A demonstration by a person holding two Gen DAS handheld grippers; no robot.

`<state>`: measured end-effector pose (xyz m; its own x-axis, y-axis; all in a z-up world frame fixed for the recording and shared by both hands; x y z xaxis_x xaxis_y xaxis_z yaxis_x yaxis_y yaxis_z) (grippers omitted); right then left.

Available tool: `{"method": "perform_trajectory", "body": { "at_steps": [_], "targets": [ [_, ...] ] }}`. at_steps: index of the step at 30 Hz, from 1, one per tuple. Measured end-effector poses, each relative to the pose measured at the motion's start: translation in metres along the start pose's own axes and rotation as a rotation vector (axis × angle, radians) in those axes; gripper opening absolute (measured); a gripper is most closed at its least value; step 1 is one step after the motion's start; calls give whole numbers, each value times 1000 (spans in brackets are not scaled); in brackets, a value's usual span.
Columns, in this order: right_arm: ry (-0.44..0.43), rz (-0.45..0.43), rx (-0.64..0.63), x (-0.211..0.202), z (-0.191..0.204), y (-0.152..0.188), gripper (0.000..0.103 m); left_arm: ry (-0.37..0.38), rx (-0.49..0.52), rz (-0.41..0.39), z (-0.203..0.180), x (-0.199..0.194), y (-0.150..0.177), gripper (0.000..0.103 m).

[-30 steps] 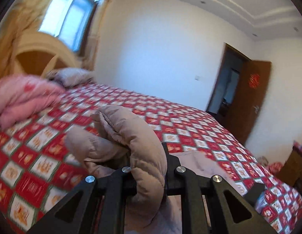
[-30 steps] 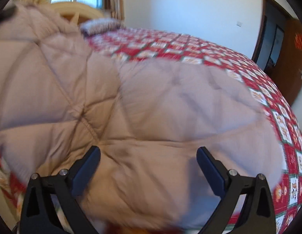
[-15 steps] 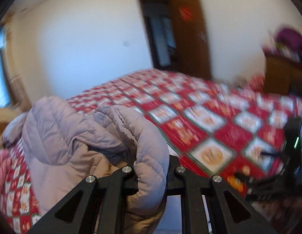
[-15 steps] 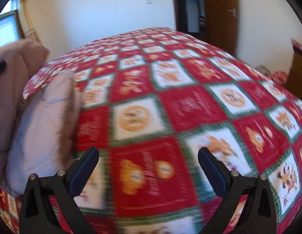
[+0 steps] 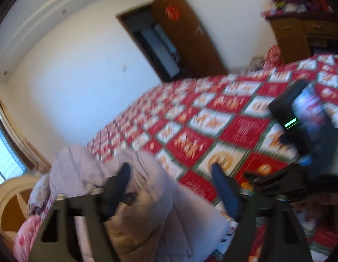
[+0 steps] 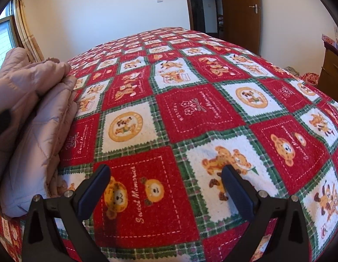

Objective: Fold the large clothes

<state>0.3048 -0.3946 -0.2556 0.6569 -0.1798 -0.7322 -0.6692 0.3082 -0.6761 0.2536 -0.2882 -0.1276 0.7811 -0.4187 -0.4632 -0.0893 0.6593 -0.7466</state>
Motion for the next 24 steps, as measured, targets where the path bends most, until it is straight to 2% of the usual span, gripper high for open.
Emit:
{"method": "perform_trajectory", "body": {
  "at_steps": [2,4,7,10,11,12,13,15,16,18,20,22,24],
  "targets": [
    [7,6,4,-2,-3,-2,103,-7,3,-35,1,-18,-6,89],
    [16,-4,12,-6,-7,-8,103,6,-37,-47,12,-34,-6,89],
    [41,-40,17,-23,-11,-26,103,-45,-130,-51,54,-51,12,89],
    [17,-88,-1,-45,3,-52,99,-185,-261,-4,122,-54,52,89],
    [4,-114,-30,-54,15,-64,95,-258,-321,37,152,-52,72,89],
    [-11,-135,-59,-62,30,-75,89,-327,-396,90,183,-50,94,89],
    [-29,-147,-83,-67,43,-83,87,-362,-462,127,205,-48,111,89],
    [-74,-171,-136,-78,78,-101,83,-448,-669,191,260,-47,156,89],
    [-97,-194,-171,-86,101,-112,82,-453,-777,199,281,-46,175,89],
    [-130,-240,-249,-101,149,-128,79,-399,-981,173,308,-43,205,89],
    [-171,-263,-298,-109,187,-134,74,-351,-1126,169,323,-33,223,90],
    [-238,-247,-334,-110,231,-141,71,-332,-1163,197,326,-19,226,90],
    [-276,-226,-356,-101,267,-146,65,-304,-1163,188,325,-3,222,90]
  ]
}}
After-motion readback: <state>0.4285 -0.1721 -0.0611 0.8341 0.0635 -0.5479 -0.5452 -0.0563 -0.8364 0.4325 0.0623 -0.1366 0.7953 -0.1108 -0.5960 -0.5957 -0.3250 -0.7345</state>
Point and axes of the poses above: each gripper's, at about its wrist camera, not at the fingertips, and x roughly the way its jaws point, z to its left, y to its underside, the point moved 5 cm from there along x, roughly the way its jaws point, and after that the axes turned 6 degrees about y, right-handed, at the moved point
